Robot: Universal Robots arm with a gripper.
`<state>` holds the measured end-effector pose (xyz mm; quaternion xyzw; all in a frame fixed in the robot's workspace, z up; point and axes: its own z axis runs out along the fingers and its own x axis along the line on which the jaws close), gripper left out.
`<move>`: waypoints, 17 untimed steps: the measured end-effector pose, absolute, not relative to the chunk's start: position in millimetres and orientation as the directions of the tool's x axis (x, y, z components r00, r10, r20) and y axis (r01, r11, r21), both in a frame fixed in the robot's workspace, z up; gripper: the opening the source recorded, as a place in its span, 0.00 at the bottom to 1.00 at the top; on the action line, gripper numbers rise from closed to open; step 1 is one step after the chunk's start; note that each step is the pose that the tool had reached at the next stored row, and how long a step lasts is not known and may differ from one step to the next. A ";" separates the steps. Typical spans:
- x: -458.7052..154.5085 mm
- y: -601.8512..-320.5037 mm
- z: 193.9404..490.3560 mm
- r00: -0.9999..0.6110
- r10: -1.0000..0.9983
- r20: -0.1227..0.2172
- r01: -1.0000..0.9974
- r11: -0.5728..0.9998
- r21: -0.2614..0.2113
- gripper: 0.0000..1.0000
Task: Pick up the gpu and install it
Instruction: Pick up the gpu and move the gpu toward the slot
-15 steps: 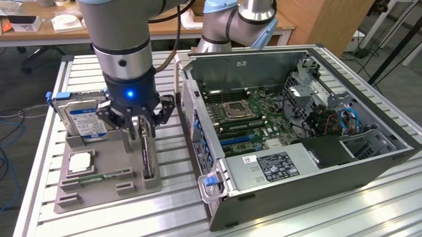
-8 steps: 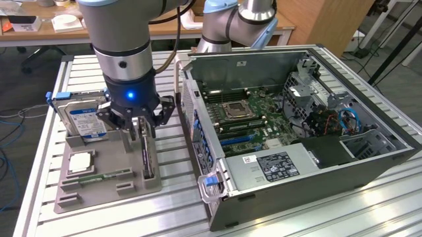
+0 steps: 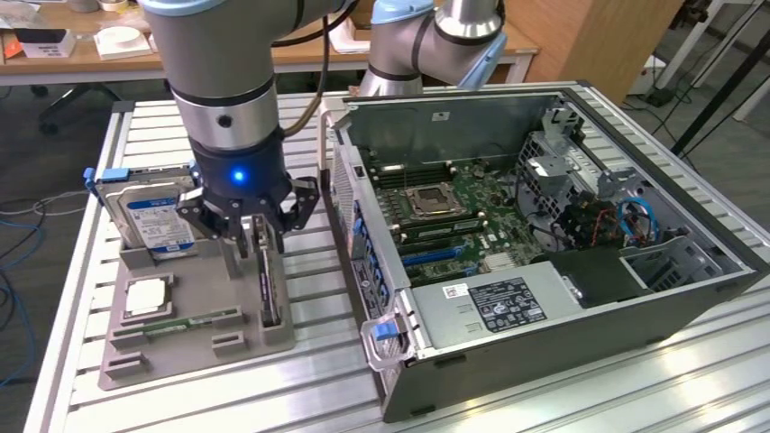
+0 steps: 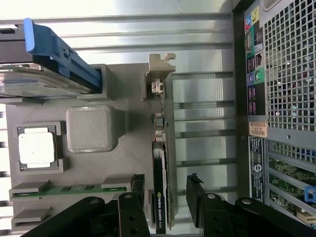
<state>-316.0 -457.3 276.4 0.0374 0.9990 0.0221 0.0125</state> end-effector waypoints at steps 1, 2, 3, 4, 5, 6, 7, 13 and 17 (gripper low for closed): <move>-316.0 -457.3 276.0 -0.997 0.075 -0.023 0.074 0.996 0.045 0.47; -316.0 -457.3 275.8 -0.997 0.075 -0.023 0.074 0.996 0.045 0.47; -316.0 -457.3 275.4 -0.997 0.075 -0.023 0.074 0.996 0.045 0.47; -316.0 -457.3 275.1 -0.997 0.075 -0.023 0.074 0.996 0.045 0.47; -316.0 -457.3 274.8 -0.997 0.075 -0.023 0.074 0.996 0.045 0.47; -316.0 -457.3 274.4 -0.997 0.075 -0.023 0.074 0.996 0.045 0.47; -316.0 -457.3 274.1 -0.997 0.075 -0.023 0.074 0.996 0.045 0.47; -316.0 -457.3 272.4 -0.997 0.075 -0.023 0.074 0.996 0.045 0.47; -316.0 -457.3 271.2 -0.997 0.075 -0.023 0.074 0.996 0.045 0.47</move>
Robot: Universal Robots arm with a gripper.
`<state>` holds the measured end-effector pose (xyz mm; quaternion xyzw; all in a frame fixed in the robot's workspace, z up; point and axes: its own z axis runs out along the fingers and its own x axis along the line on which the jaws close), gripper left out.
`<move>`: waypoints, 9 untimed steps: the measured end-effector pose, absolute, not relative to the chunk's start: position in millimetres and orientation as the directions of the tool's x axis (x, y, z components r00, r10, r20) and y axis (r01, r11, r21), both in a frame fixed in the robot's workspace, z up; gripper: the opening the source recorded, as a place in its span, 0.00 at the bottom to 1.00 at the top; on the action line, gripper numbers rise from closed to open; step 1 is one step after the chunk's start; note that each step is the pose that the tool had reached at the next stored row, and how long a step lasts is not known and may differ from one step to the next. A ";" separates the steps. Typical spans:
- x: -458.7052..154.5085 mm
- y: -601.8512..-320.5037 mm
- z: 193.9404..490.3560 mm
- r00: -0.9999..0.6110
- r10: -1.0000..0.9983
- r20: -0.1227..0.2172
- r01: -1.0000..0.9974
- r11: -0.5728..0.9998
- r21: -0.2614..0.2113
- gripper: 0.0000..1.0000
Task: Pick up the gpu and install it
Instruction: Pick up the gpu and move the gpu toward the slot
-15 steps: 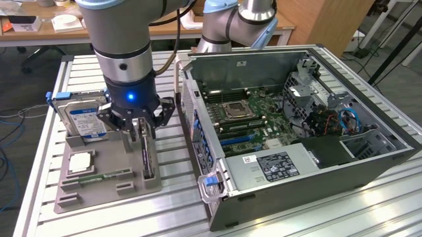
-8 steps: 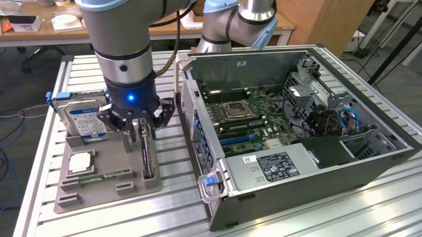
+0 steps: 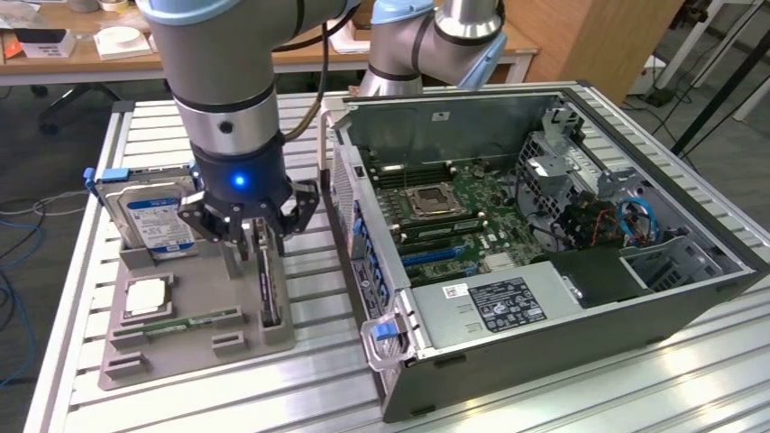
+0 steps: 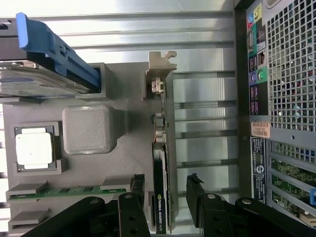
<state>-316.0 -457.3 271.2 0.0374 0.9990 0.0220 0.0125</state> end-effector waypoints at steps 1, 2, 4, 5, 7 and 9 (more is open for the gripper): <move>-316.0 -457.3 270.9 -0.997 0.075 -0.023 0.074 0.996 0.045 0.47; -316.0 -457.3 270.7 -0.997 0.075 -0.023 0.074 0.996 0.045 0.47; -316.0 -457.3 270.1 -0.997 0.075 -0.023 0.074 0.996 0.045 0.47; -316.0 -457.3 269.8 -0.997 0.075 -0.023 0.074 0.996 0.045 0.47; -316.0 -457.3 269.2 -0.997 0.075 -0.023 0.074 0.996 0.045 0.47; -316.0 -457.3 268.7 -0.997 0.075 -0.023 0.074 0.996 0.045 0.47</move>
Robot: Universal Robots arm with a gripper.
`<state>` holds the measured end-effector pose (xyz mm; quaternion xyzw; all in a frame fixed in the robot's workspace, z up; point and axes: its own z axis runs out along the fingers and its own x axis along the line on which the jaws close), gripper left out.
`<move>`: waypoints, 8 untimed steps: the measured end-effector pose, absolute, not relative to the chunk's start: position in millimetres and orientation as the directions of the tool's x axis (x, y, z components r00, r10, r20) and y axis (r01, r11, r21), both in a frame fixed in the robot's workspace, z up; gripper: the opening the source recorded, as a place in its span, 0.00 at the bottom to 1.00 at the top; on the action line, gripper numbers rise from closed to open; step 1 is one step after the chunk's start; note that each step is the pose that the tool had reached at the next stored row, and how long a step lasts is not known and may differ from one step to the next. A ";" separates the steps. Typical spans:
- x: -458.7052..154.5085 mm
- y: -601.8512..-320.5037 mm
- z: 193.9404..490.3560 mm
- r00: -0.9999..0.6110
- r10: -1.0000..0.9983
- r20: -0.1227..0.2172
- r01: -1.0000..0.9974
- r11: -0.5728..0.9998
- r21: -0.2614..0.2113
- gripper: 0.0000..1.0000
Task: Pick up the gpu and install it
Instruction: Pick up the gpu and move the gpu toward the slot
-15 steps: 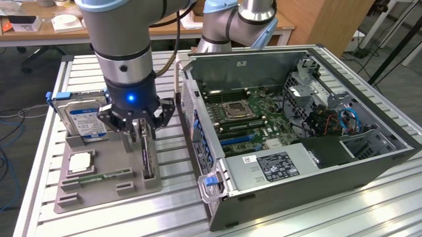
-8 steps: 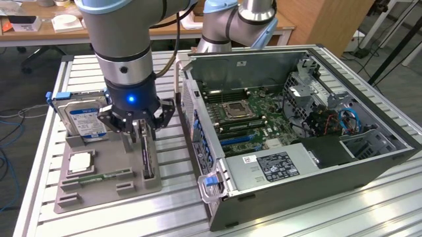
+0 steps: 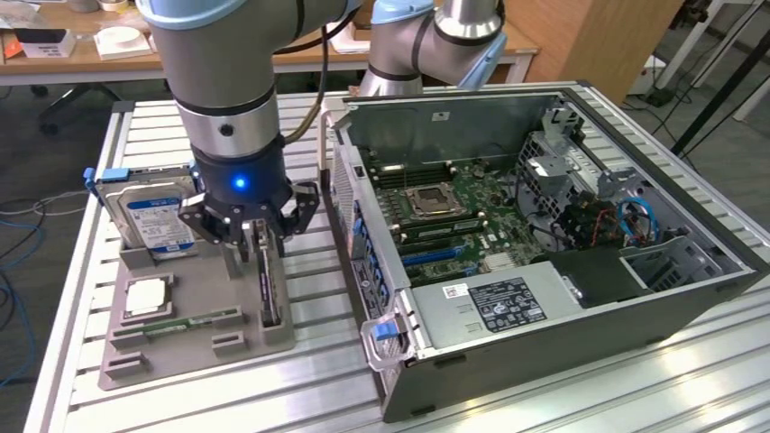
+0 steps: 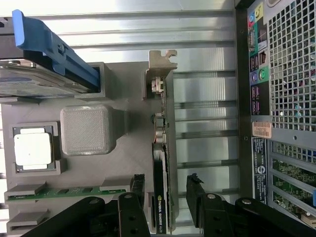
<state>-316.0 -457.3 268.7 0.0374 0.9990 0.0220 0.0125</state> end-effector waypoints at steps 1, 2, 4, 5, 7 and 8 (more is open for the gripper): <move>-316.0 -457.3 268.3 -0.997 0.075 -0.023 0.074 0.996 0.045 0.47; -316.0 -457.3 268.0 -0.997 0.075 -0.023 0.074 0.996 0.045 0.47; -316.0 -457.3 267.4 -0.997 0.075 -0.023 0.074 0.996 0.045 0.47; -316.0 -457.3 267.1 -0.997 0.075 -0.023 0.074 0.996 0.045 0.47; -316.0 -457.3 266.4 -0.997 0.075 -0.023 0.074 0.996 0.045 0.47; -316.0 -457.3 266.1 -0.997 0.075 -0.023 0.074 0.996 0.045 0.47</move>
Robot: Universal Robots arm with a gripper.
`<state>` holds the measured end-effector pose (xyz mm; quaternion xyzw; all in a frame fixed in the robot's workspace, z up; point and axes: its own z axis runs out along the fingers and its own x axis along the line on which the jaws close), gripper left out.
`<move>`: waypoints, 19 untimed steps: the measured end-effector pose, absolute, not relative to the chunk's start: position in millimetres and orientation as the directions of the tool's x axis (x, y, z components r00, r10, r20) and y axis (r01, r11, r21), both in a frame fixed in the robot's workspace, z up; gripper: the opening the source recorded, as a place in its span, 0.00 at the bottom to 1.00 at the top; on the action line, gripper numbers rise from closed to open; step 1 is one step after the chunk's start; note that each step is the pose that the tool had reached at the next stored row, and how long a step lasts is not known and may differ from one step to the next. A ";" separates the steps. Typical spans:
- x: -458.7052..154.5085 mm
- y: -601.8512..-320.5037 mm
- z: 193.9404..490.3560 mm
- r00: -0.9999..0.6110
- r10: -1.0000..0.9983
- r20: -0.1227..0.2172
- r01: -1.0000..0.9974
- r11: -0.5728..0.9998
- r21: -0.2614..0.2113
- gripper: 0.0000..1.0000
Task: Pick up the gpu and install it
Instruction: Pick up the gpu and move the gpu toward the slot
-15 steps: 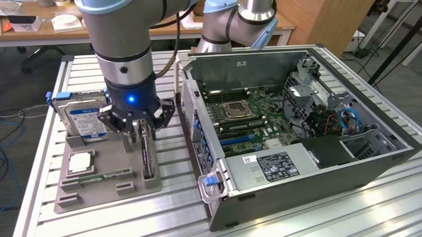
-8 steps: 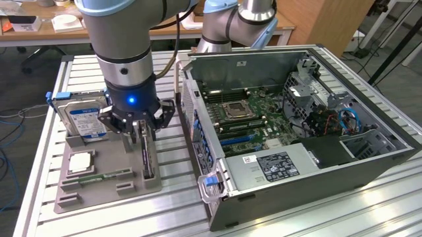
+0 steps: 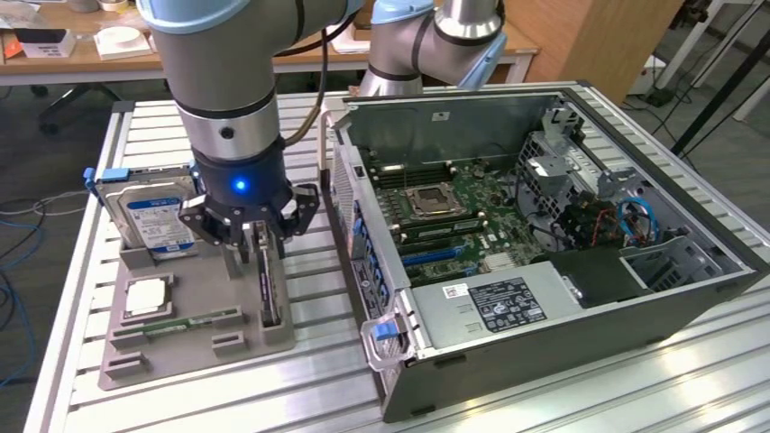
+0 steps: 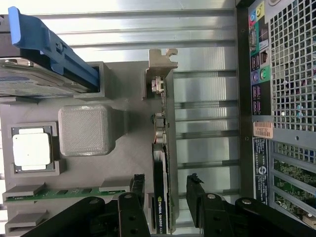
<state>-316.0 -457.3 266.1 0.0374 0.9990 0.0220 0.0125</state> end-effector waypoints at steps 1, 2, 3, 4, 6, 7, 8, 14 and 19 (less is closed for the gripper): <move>-316.0 -457.3 265.8 -0.997 0.075 -0.023 0.074 0.996 0.045 0.47; -316.0 -457.3 265.5 -0.997 0.075 -0.023 0.074 0.996 0.045 0.47; -316.1 -457.3 264.9 -0.997 0.075 -0.023 0.074 0.996 0.045 0.47; -316.0 -457.3 264.6 -0.997 0.075 -0.023 0.074 0.996 0.045 0.47; -316.0 -457.3 264.0 -0.997 0.075 -0.023 0.074 0.996 0.045 0.47; -316.0 -457.3 263.8 -0.997 0.075 -0.023 0.074 0.996 0.045 0.47; -316.0 -457.3 263.5 -0.997 0.075 -0.023 0.074 0.996 0.045 0.47; -316.0 -457.3 262.0 -0.997 0.075 -0.023 0.074 0.996 0.045 0.47; -316.1 -457.3 260.4 -0.997 0.075 -0.023 0.074 0.996 0.045 0.47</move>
